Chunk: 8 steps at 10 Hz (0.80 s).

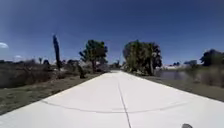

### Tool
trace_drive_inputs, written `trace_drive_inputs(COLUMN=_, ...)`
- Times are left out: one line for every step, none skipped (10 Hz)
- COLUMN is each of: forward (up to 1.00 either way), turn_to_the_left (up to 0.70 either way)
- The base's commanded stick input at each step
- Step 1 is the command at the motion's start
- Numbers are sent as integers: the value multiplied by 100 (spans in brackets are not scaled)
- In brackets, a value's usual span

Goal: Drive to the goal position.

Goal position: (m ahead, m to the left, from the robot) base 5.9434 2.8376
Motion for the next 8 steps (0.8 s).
trace_drive_inputs(forward=100, turn_to_the_left=-20)
trace_drive_inputs(forward=100, turn_to_the_left=-13)
trace_drive_inputs(forward=100, turn_to_the_left=-5)
trace_drive_inputs(forward=100, turn_to_the_left=0)
trace_drive_inputs(forward=100, turn_to_the_left=0)
trace_drive_inputs(forward=100, turn_to_the_left=0)
trace_drive_inputs(forward=100, turn_to_the_left=0)
trace_drive_inputs(forward=100, turn_to_the_left=0)
